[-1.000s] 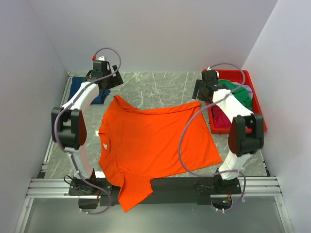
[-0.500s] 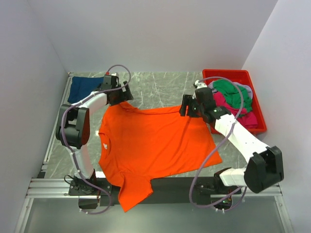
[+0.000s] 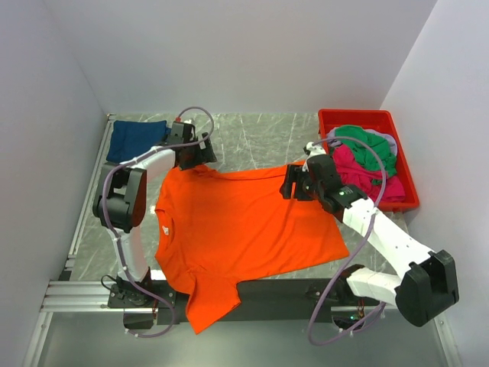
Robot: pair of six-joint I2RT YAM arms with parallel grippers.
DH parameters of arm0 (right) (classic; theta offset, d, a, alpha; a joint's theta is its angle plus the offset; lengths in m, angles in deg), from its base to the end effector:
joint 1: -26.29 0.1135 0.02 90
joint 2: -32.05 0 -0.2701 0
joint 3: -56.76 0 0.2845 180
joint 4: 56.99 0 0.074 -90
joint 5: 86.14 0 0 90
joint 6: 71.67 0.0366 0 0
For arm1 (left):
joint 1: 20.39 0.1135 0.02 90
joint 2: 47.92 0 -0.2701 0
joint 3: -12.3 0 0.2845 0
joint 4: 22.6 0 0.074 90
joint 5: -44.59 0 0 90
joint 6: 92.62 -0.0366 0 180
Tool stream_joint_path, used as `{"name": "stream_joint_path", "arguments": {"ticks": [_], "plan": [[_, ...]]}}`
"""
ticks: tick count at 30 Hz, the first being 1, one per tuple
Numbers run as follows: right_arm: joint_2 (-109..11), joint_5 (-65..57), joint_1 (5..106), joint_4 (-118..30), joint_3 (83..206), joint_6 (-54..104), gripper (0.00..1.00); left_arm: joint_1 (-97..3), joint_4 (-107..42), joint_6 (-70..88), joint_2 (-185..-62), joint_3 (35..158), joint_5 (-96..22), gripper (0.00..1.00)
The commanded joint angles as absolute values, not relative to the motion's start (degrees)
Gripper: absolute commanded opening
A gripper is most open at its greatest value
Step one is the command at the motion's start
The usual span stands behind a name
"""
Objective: Fold and stack the t-shirts
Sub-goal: Flatten the tshirt out
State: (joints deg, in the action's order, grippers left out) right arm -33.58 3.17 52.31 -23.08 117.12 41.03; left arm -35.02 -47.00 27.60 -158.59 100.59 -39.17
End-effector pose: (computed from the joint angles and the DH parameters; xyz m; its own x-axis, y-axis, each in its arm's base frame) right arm 0.2492 0.1222 0.2635 -0.6963 0.0895 -0.7122 -0.1933 0.9321 0.3062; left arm 0.4383 -0.1185 0.1775 -0.7719 -0.3156 -0.5519 -0.0757 0.9075 -0.4131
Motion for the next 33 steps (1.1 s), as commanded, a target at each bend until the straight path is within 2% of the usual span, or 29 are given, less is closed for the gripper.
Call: {"name": "stream_joint_path", "arguments": {"ticks": [1, 7, 13, 33], "plan": [[-31.15, 3.77, 52.83, -24.60, 116.57, 41.62, 0.75, -35.85, -45.15, 28.67, -159.28, 100.06, -39.52, 0.99], [-30.18, 3.69, 52.92, -24.78, 115.52, 41.71, 0.75, -37.18, -45.06, 28.67, -154.98, 96.46, -45.05, 0.99], [-30.71, 3.69, 53.18, -25.13, 115.25, 41.79, 0.75, -37.26, -44.53, 28.41, -152.78, 93.73, -45.23, 0.99], [-29.74, 3.69, 53.98, -23.81, 114.73, 41.53, 0.75, -39.55, -44.26, 29.11, -162.88, 103.30, -42.24, 0.99]]}}
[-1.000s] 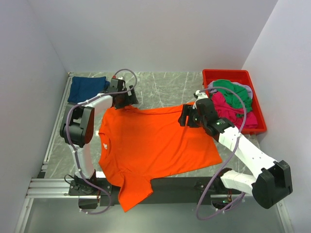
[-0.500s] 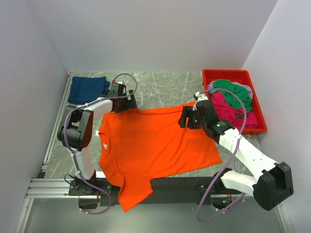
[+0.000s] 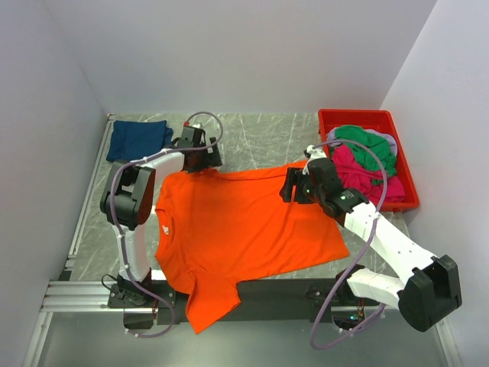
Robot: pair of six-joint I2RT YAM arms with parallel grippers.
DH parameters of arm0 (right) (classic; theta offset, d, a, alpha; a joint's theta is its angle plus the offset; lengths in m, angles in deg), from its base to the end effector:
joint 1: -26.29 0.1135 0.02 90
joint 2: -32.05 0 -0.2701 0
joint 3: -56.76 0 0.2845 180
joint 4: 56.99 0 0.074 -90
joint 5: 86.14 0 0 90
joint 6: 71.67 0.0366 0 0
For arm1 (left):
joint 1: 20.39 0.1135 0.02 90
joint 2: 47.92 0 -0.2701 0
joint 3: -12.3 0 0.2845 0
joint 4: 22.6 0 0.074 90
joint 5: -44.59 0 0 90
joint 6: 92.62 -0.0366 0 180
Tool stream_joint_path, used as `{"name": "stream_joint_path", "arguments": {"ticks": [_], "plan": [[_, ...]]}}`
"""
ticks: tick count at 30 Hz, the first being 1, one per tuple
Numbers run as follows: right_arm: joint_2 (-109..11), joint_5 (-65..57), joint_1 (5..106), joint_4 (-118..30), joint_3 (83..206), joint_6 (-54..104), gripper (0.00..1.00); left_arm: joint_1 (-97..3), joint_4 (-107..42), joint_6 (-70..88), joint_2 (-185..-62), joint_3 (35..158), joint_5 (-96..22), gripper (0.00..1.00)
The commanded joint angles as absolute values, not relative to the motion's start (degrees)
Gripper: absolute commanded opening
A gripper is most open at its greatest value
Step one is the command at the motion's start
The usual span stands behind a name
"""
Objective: Fold and stack the t-shirts
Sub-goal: Flatten the tshirt out
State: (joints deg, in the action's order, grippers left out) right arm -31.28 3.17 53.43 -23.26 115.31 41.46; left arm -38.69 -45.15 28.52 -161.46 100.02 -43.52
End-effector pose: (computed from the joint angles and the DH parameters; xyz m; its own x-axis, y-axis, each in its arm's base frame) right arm 0.2390 0.1230 0.2623 -0.6920 0.0867 -0.7167 -0.2095 0.9259 0.3143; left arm 0.4339 -0.1448 0.1546 -0.7804 -0.2863 -0.5558 -0.0806 0.9277 -0.3646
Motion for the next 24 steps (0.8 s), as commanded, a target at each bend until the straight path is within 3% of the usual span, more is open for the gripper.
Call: {"name": "stream_joint_path", "arguments": {"ticks": [1, 20, 24], "plan": [[-29.74, 3.77, 53.89, -23.81, 114.64, 41.53, 0.75, -39.72, -44.44, 29.20, -163.23, 103.75, -42.33, 0.99], [-30.44, 4.74, 54.33, -23.90, 113.50, 41.44, 0.75, -43.50, -44.00, 30.61, -170.70, 120.96, -43.47, 0.99], [-30.88, 4.65, 54.59, -24.07, 113.41, 41.36, 0.75, -43.59, -45.32, 29.73, -169.66, 119.85, -45.22, 0.99]]}}
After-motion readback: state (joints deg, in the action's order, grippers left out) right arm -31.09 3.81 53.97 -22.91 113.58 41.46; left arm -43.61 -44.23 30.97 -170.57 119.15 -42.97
